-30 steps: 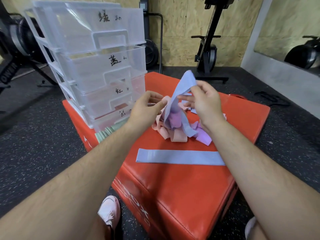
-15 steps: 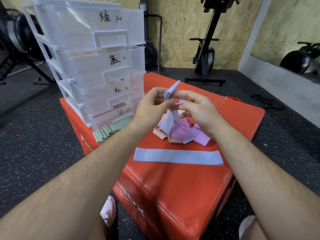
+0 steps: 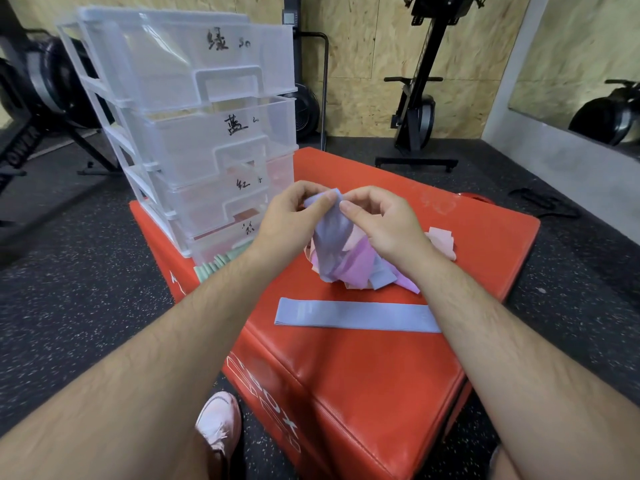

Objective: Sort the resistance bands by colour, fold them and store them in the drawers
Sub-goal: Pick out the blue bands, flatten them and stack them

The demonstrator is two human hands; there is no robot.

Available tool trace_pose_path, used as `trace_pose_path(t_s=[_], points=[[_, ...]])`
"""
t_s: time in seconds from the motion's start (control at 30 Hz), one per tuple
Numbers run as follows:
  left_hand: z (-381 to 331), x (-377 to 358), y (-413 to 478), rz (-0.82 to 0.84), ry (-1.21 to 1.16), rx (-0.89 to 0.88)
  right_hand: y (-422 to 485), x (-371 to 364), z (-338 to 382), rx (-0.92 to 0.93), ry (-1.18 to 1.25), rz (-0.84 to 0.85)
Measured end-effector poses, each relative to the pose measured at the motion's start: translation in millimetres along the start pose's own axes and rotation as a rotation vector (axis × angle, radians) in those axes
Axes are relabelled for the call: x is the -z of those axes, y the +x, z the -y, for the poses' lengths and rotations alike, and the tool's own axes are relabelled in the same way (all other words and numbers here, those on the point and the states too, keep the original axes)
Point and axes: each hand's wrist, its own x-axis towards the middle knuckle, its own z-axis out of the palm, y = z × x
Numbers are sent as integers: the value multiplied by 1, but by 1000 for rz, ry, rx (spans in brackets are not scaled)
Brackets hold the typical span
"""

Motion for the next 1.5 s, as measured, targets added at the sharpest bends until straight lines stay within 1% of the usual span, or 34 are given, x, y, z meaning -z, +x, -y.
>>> trace_pose_path(t_s=[0.2,0.33,0.4,0.47,0.5,0.57,0.73,0.83,0.93,1.0,1.03,1.13,1.2,1.3,1.37,1.43,1.5], points=[[11,12,4,19,54,28,-1,-7,-5,-28,-95,79],[13,19,1,71,98,-22,-4,-12,-11,-66,-90,214],[12,21,-1,106,209,-34,-4,-19,-14,-35,-90,239],[11,24,-3,114,359,-32,-3,-25,-15,-5,-79,213],[11,26,-3,103,396,-33,-2,-28,-16,1,-73,198],[8,31,-3,67,388,-46,0,-34,-18,8,-61,216],[3,52,-2,-36,241,-107,6,-47,-25,-28,-109,315],[2,66,-4,-150,215,-139,12,-54,-31,-32,-201,309],[1,84,-6,-286,161,-131,23,-61,-43,-55,-376,310],[1,96,-8,-362,148,-124,29,-67,-52,-62,-493,289],[0,101,-9,-391,153,-124,32,-70,-53,-56,-514,264],[3,116,-13,-463,191,-113,42,-79,-49,38,-495,156],[6,125,-14,-495,192,-104,48,-82,-43,86,-518,120],[9,129,-16,-481,207,-90,53,-83,-37,113,-540,61],[11,126,-16,-448,198,-84,54,-81,-36,95,-524,-29],[12,119,-15,-436,192,-84,59,-75,-34,24,-420,-116],[12,114,-11,-439,167,-86,67,-63,-34,-26,-328,-166]])
